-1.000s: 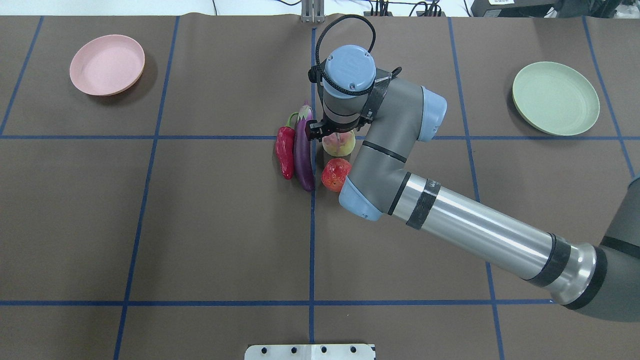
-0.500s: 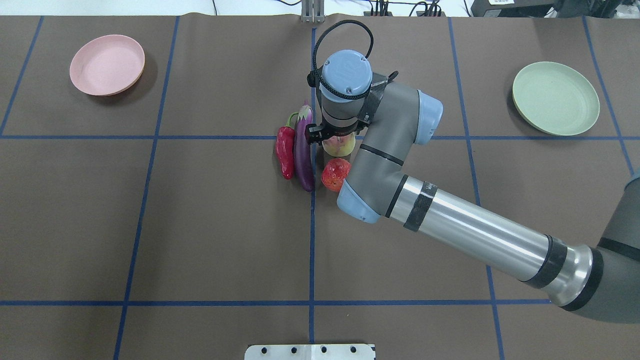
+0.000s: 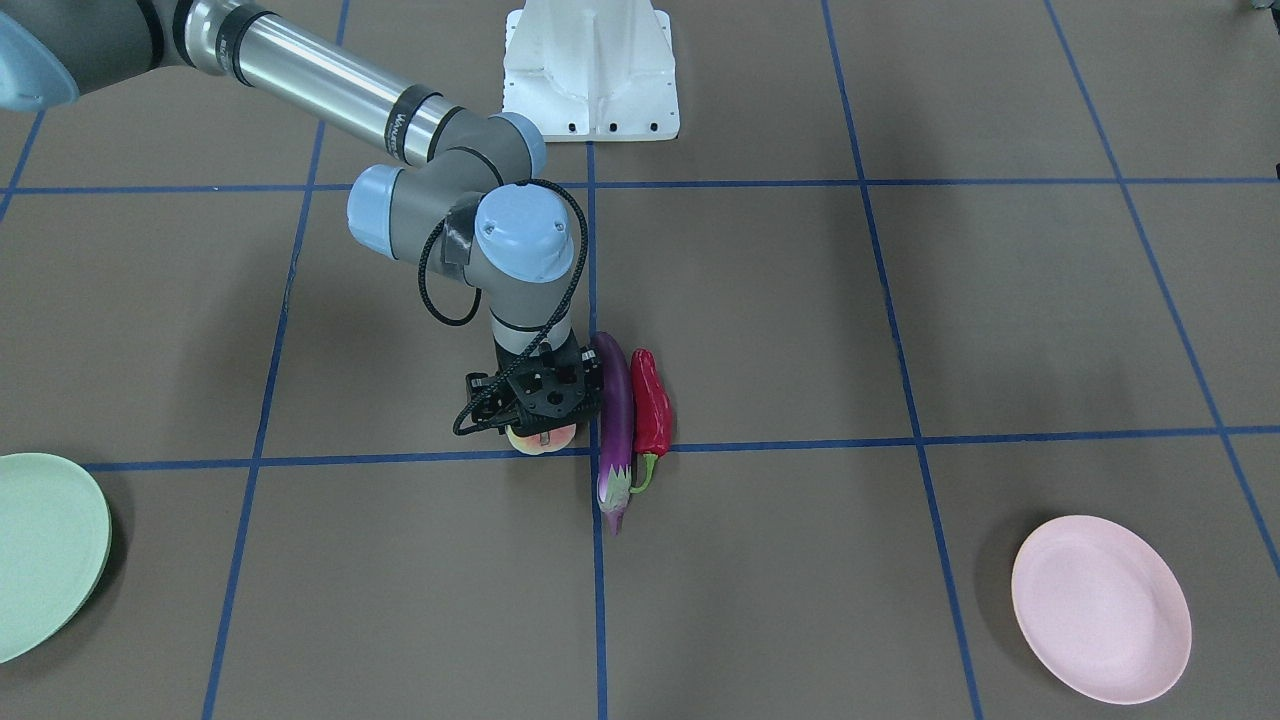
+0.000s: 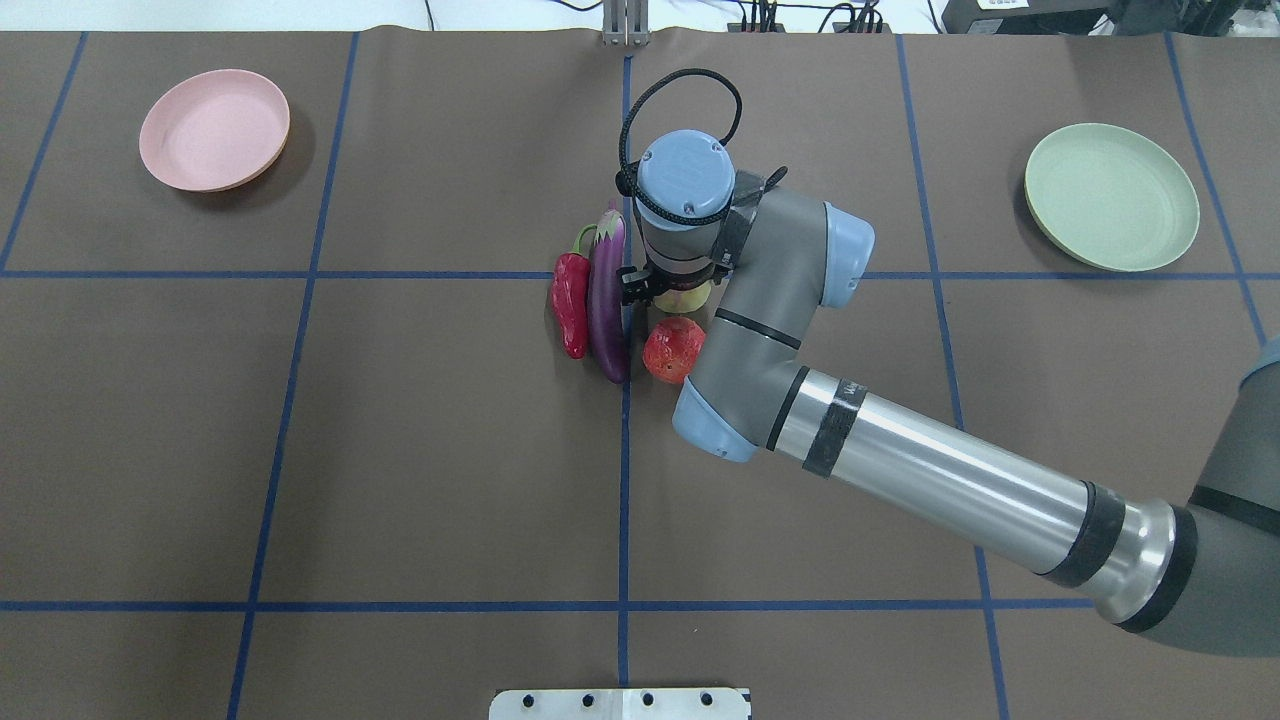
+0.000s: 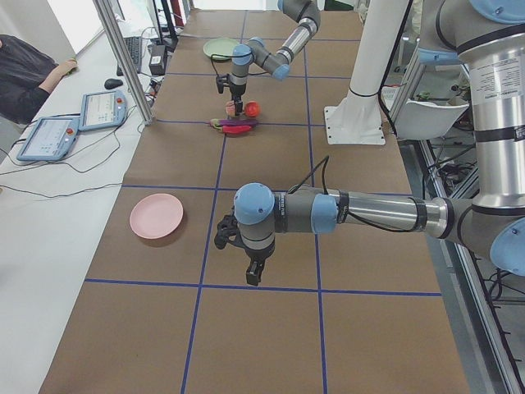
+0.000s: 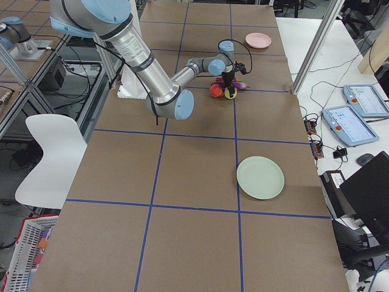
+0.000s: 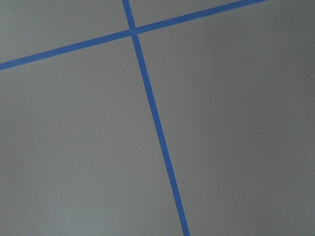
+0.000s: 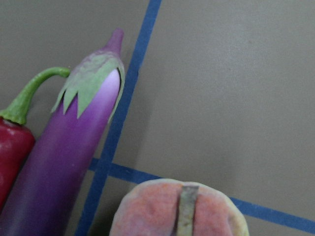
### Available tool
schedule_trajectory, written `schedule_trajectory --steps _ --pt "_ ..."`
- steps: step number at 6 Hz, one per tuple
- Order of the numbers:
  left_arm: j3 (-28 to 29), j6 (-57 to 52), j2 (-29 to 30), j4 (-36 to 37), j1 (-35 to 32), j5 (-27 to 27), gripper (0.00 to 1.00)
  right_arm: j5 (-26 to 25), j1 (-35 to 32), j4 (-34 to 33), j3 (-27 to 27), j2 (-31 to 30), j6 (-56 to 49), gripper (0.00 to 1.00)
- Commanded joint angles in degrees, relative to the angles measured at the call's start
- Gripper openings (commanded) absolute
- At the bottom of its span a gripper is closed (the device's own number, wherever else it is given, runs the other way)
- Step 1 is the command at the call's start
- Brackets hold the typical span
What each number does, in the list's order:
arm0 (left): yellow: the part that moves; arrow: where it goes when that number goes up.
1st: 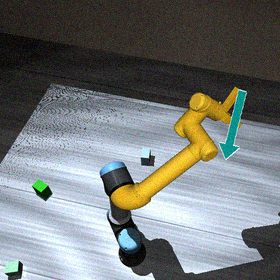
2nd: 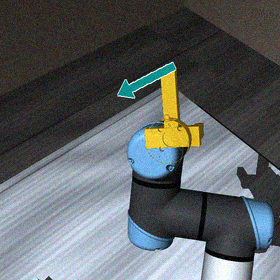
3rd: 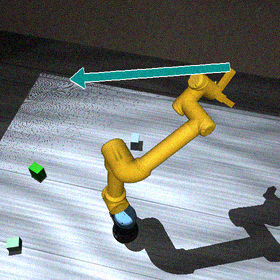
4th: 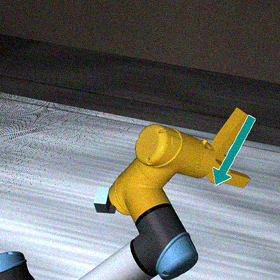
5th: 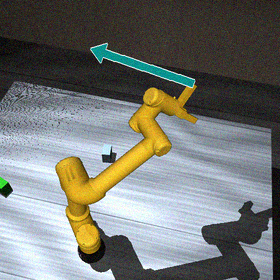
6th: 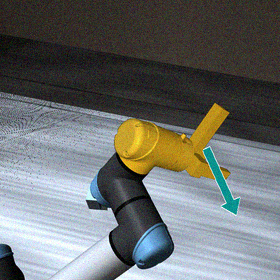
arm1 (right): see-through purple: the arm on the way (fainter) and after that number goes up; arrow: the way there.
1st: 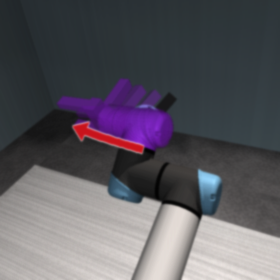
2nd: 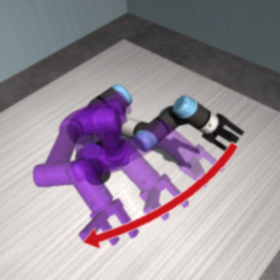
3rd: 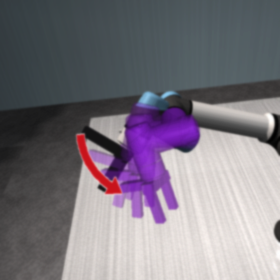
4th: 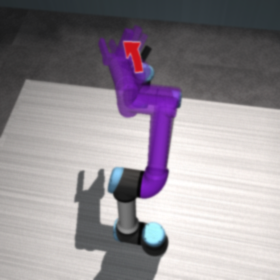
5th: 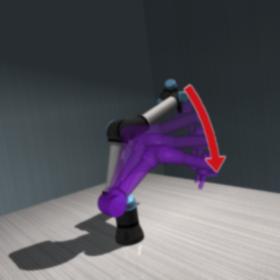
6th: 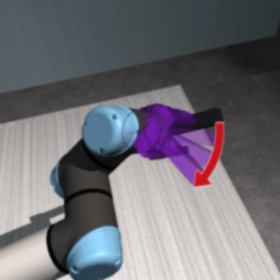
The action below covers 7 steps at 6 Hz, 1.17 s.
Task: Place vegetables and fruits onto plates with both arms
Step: 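Lower the right gripper over the peach and close on it, then carry the peach with the right gripper onto the pale green plate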
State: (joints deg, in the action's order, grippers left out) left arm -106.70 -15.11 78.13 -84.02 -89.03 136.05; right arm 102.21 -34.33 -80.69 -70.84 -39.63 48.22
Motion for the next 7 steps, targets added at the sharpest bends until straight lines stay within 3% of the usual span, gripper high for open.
schedule_trajectory --steps 1,3,4,5,6,7 --pt "0.0 0.0 0.0 0.0 0.0 0.0 1.00 -0.1 -0.5 0.3 -0.4 0.0 0.1 0.00" --pt "0.0 0.0 0.0 0.0 0.0 0.0 1.00 2.6 -6.9 0.2 -2.4 -1.7 -5.3 0.00" --pt "0.0 0.1 0.0 0.0 0.0 0.0 1.00 9.7 -12.5 0.4 -3.9 -6.1 -14.9 0.00" --pt "0.1 0.2 0.0 0.0 0.0 0.0 1.00 17.4 -18.6 4.8 -4.0 -11.5 -23.3 0.00" --pt "0.1 0.2 0.0 0.0 0.0 0.0 1.00 22.0 -24.2 10.5 -3.9 -18.4 -32.0 0.00" --pt "0.1 0.2 0.0 0.0 0.0 0.0 1.00 24.4 -30.2 11.1 -3.0 -23.7 -45.1 0.00"
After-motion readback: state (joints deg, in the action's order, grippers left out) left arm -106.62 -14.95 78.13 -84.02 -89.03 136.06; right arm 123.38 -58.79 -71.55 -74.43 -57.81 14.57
